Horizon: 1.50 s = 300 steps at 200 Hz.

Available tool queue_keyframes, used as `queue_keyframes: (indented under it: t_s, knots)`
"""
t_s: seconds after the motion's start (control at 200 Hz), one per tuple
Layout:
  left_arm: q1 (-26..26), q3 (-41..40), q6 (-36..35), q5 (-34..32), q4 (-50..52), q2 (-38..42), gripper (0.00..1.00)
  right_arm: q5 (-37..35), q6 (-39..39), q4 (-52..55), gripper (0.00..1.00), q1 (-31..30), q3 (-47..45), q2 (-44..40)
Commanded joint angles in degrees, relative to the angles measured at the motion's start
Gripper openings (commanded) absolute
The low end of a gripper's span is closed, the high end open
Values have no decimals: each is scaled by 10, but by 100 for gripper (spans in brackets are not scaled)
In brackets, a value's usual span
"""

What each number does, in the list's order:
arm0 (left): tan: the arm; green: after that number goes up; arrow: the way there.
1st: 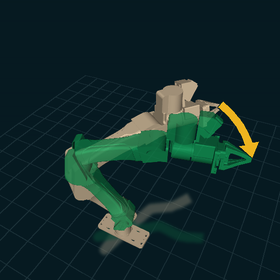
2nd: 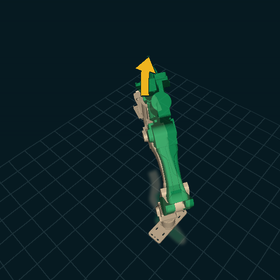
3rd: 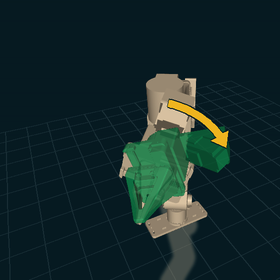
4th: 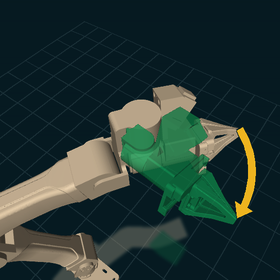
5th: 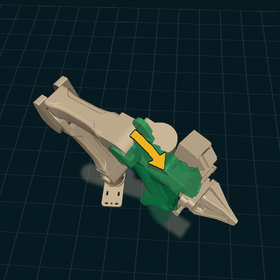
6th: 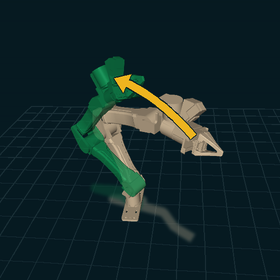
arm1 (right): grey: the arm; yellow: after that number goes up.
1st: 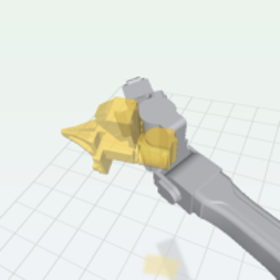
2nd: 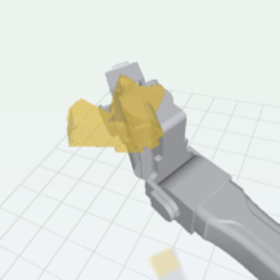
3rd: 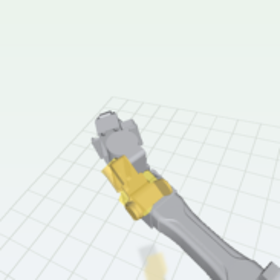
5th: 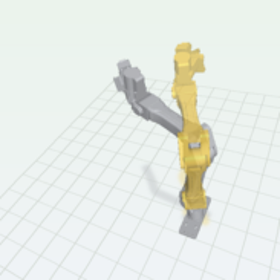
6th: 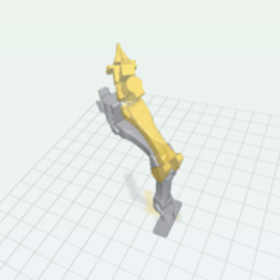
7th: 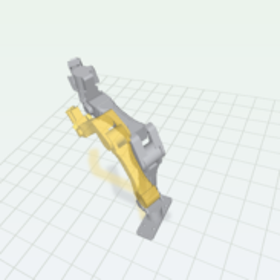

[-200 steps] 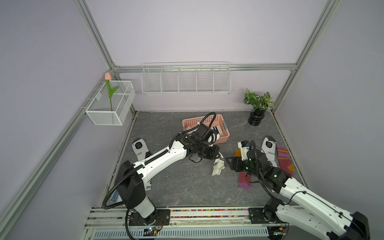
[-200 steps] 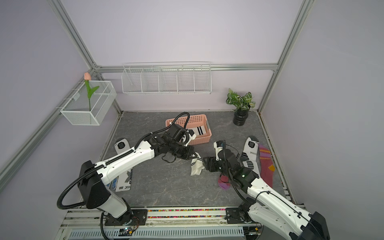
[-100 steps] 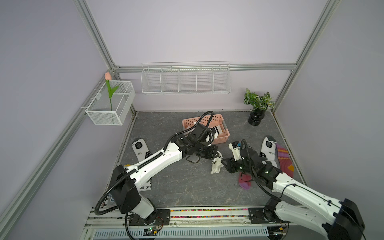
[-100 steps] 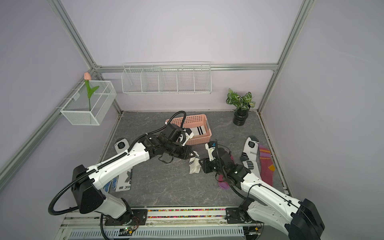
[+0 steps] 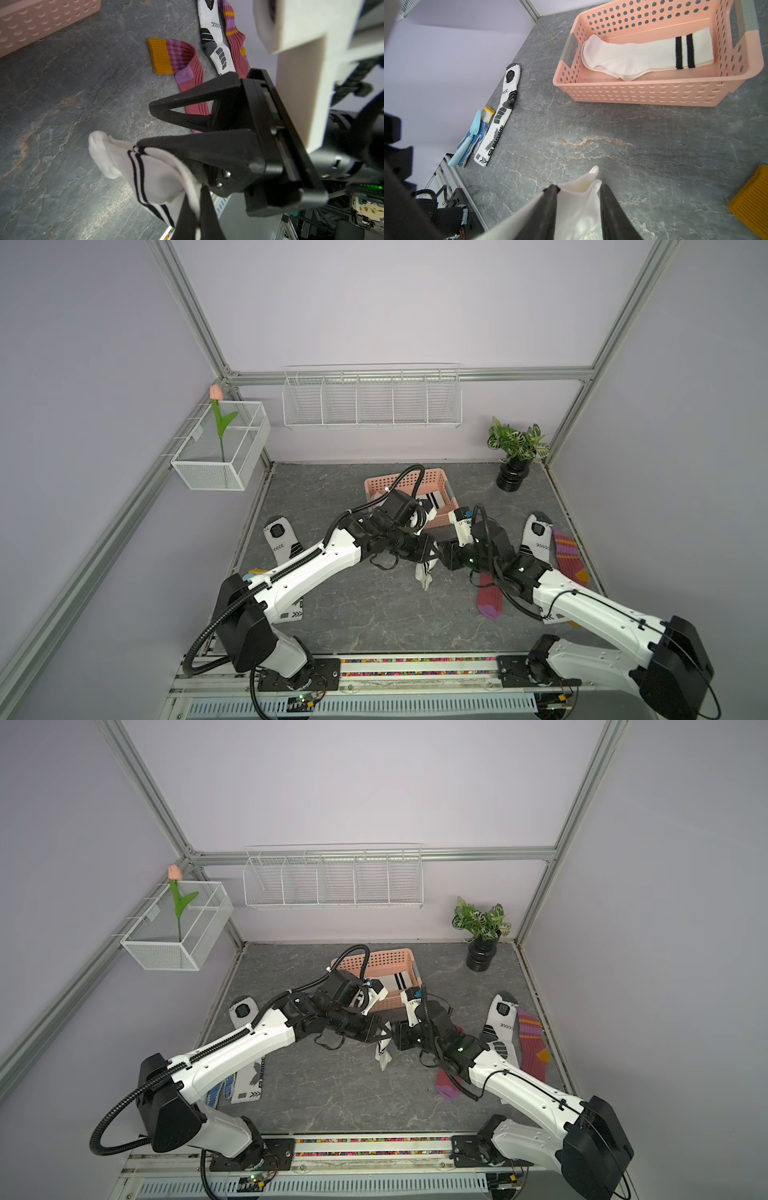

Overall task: Place the socks together as a pair
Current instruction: Pick up a pair of socks from the center of the board, then place a pair of socks in the bin.

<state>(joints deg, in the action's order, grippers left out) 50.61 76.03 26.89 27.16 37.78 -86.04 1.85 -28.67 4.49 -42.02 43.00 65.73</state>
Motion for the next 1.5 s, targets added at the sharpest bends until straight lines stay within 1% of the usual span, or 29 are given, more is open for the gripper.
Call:
queue_keyframes:
  t_s: [0.0,0.045,0.095,0.24,0.35,0.55,0.615,0.685,0.8,0.955,1.05,1.185,1.494]
  knots:
    - [-3,-12,3,19,-28,20,0,17,6,-16,38,4,9,11]
    - [-2,-11,10,3,-33,23,0,10,1,-14,37,5,8,10]
    - [-3,-11,20,-19,-37,28,0,-14,-7,-1,38,8,5,1]
    - [-3,-13,52,-88,-56,45,0,-95,-26,46,49,15,-11,-50]
    - [-3,-14,62,-131,-100,57,0,-138,-35,66,50,15,-36,-94]
    - [-5,1,70,-245,-178,51,0,-161,-37,72,52,15,-81,-159]
    - [-11,24,66,-264,-187,33,0,-165,-34,76,52,15,-89,-172]
    - [-22,58,62,-265,-193,3,0,-164,-34,75,53,15,-98,-183]
    - [-45,120,47,-243,-194,-57,0,-153,-34,69,53,15,-110,-193]
    - [-79,199,35,-189,-200,-141,0,-144,-33,57,53,15,-130,-199]
    - [-96,253,28,-159,-188,-194,0,-138,-35,51,53,16,-139,-201]
    - [-107,321,13,-119,-183,-264,0,-135,-36,44,53,16,-148,-201]
    - [-126,491,-9,-35,-139,-418,0,-146,-34,38,53,17,-164,-209]
